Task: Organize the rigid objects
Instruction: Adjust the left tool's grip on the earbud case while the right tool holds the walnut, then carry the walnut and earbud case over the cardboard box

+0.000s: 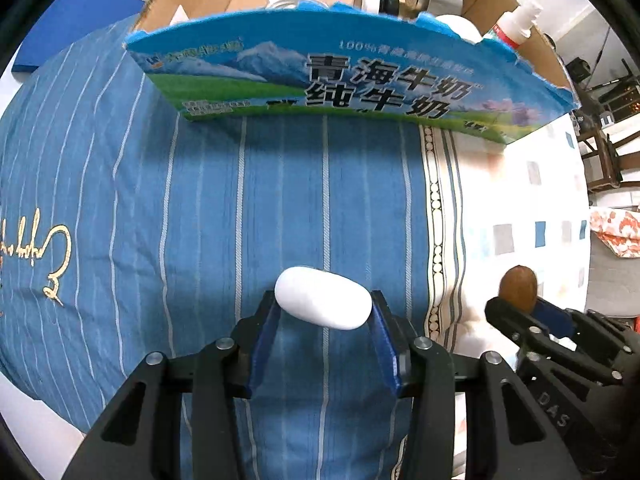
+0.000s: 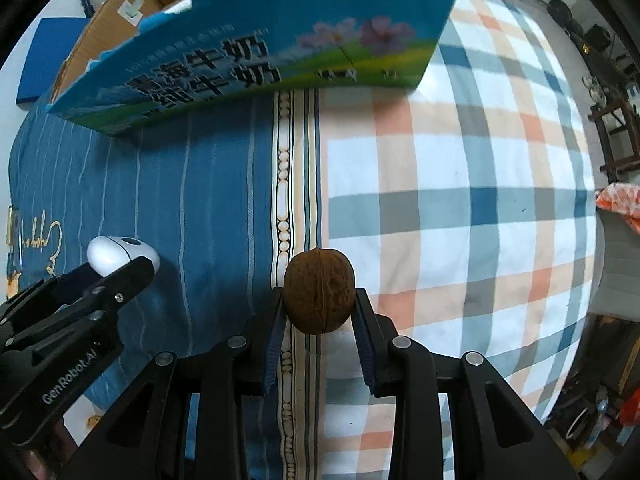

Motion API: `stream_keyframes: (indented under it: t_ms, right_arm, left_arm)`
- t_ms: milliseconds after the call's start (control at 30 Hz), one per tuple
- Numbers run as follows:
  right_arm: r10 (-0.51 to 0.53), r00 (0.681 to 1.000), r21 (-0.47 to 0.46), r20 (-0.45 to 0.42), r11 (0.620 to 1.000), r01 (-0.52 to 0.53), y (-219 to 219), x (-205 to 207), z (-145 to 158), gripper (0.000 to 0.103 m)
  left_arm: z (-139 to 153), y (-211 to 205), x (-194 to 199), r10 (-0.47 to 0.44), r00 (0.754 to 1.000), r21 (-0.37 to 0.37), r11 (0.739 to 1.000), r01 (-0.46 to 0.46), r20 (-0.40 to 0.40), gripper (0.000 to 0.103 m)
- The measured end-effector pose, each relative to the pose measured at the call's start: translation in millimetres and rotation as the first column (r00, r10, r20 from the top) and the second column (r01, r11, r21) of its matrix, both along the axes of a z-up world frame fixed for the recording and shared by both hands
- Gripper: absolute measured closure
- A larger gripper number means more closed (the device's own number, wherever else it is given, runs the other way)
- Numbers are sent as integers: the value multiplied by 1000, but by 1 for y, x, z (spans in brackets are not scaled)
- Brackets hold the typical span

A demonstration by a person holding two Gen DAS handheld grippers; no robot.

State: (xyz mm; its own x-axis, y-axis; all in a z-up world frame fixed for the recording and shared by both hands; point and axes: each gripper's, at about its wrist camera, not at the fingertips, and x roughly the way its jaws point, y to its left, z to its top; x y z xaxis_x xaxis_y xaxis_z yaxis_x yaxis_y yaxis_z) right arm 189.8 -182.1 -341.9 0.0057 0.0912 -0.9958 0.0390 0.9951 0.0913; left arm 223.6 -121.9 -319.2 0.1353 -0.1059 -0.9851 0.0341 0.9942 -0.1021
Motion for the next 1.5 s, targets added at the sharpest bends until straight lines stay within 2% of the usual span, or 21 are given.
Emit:
stream_keyframes:
  t_ms: [100, 200, 300, 400, 467, 533, 567, 600, 800, 833, 1000, 1067, 1200, 1400, 1467, 1500]
  right_arm:
    - [-7, 1000, 0, -16, 1000, 7, -12, 17, -4, 68]
    - [-13, 1000, 1, -17, 1000, 13, -19, 22, -10, 68]
    - [-11, 1000, 13, -2, 1000, 11, -40, 25, 5, 68]
    - [-1, 1000, 15, 9, 1000, 1, -37, 26, 14, 68]
    - [-3, 1000, 18, 5, 1000, 3, -36, 28, 15, 68]
    - [-8, 1000, 21, 2, 1000, 8, -36, 31, 15, 68]
    - [-10, 1000, 23, 5, 1000, 10, -36, 32, 16, 68]
    - [-12, 1000, 24, 7, 1000, 12, -37, 32, 18, 68]
    - [-32, 999, 40, -12, 999, 32, -44, 39, 12, 68]
    - [-34, 999, 43, -13, 998, 35, -45, 40, 12, 68]
    - [-51, 998, 67, -31, 996, 53, -48, 42, 12, 68]
    - [-53, 998, 67, -28, 996, 55, -50, 43, 13, 68]
    - [-51, 999, 66, -20, 996, 52, -53, 43, 19, 68]
    - [-41, 998, 73, -36, 996, 44, -52, 43, 16, 68]
    - [-32, 999, 68, -41, 997, 34, -48, 43, 13, 68]
    - [-29, 999, 68, -44, 997, 32, -47, 43, 12, 68]
  left_arm:
    - [-11, 2, 17, 21, 999, -7, 1000, -21, -41, 63]
    - [-7, 4, 16, 23, 999, -18, 1000, -24, -37, 77]
    - [7, 9, 15, 11, 1000, -33, 999, -12, -21, 77]
    - [7, 10, 16, 10, 1000, -42, 999, -11, -27, 77]
    - [0, 24, 19, 52, 998, -93, 994, -55, -35, 73]
    - [-4, 41, 23, 94, 994, -132, 986, -102, -63, 58]
    - [-7, 47, 25, 73, 983, -162, 982, -101, -171, 54]
    - [-10, 53, 28, 89, 978, -180, 976, -123, -190, 48]
    - [-30, 66, 35, 93, 960, -174, 975, -142, -263, 46]
    - [-31, 67, 37, 102, 958, -195, 968, -157, -269, 39]
    - [-31, 92, 42, 168, 934, -260, 931, -256, -317, 38]
    - [-26, 110, 48, 197, 931, -270, 920, -283, -307, 38]
    - [-26, 122, 53, 179, 938, -187, 952, -242, -298, 37]
    - [-50, 117, 59, 109, 949, -63, 989, -133, -295, 38]
    - [-50, 111, 59, 75, 961, -14, 997, -81, -264, 47]
    - [-48, 108, 59, 52, 968, 11, 999, -51, -244, 60]
